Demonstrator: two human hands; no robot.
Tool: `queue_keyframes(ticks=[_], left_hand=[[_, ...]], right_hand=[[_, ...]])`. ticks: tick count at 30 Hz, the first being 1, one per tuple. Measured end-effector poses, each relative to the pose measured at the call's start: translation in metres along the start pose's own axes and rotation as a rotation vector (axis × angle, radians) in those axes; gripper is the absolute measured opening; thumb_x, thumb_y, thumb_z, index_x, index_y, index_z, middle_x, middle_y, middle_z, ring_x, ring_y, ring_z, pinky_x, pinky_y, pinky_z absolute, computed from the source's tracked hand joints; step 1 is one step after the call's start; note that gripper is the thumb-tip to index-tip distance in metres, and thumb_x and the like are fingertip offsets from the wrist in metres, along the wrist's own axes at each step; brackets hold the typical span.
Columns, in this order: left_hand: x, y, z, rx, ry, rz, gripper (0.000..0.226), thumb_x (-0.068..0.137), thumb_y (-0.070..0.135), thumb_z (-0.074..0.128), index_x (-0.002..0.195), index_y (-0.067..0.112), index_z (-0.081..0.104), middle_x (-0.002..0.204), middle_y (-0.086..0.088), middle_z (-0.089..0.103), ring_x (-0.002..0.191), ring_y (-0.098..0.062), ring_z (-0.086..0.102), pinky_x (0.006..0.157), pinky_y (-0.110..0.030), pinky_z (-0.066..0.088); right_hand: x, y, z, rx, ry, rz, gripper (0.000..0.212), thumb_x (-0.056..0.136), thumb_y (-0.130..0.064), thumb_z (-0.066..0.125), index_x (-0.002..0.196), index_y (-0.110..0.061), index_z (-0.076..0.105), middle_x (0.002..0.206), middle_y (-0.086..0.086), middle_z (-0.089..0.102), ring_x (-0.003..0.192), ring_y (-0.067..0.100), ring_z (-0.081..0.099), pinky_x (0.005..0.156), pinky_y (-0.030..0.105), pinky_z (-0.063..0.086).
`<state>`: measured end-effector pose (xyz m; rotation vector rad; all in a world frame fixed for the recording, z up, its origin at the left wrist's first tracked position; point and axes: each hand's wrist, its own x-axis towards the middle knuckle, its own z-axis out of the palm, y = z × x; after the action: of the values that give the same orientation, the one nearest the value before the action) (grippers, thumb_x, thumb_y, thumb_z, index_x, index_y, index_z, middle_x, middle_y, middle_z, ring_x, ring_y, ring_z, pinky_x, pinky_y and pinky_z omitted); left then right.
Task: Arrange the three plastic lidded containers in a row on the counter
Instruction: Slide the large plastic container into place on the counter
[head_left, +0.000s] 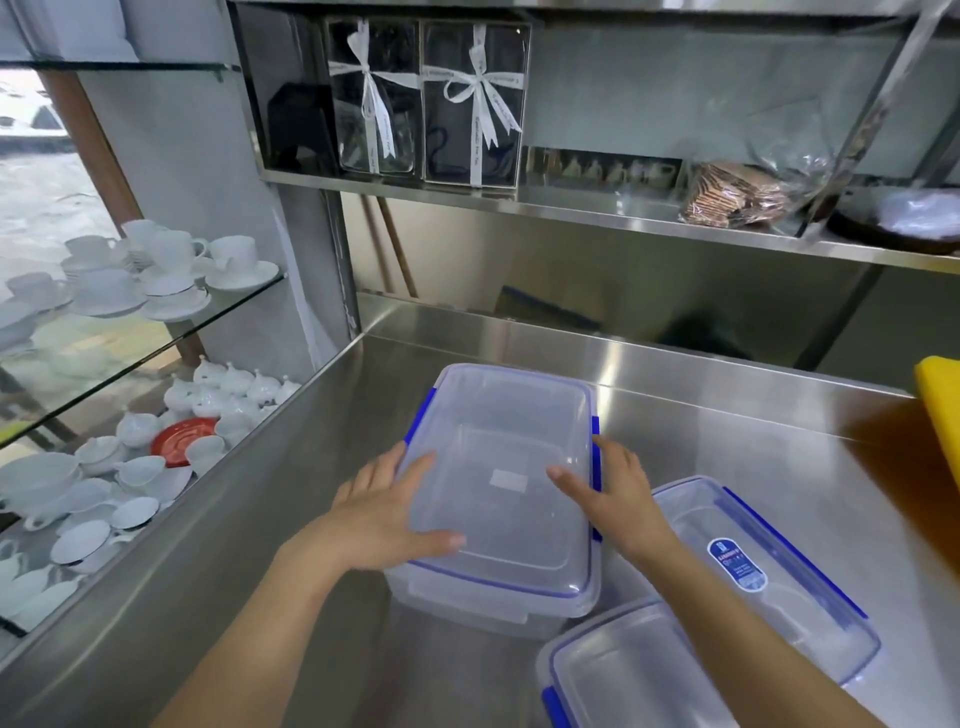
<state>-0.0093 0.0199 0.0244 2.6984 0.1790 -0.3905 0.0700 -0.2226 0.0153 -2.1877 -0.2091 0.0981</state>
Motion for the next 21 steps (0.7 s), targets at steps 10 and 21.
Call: queue_keyframes(ticks=[10,21], left_hand=[[-0.005,0.003,0.017,0.117,-0.183,0.141,0.122,0.057,0.049,0.080,0.127,0.064,-0.018,0.140,0.018,-0.041,0.130,-0.014,-0.042,0.117,-0.046,-0.009],[0.026,0.004,0.020,0.068,0.482,0.369,0.040,0.071,0.036,0.073,0.108,0.027,0.059,0.110,0.013,0.057,0.108,-0.015,0.048,0.086,-0.019,0.025]], right_hand=[[-0.030,0.016,0.002,-0.648,-0.573,-0.351,0.106,0.063,-0.071,0.061,0.138,-0.046,-0.010,0.154,-0.005,-0.024,0.137,0.019,-0.031,0.113,0.047,-0.010],[0.009,0.008,0.002,-0.718,-0.308,-0.412,0.080,0.076,-0.054,0.062,0.139,-0.020,0.027,0.153,0.004,0.023,0.140,0.021,0.019,0.111,0.034,0.023]])
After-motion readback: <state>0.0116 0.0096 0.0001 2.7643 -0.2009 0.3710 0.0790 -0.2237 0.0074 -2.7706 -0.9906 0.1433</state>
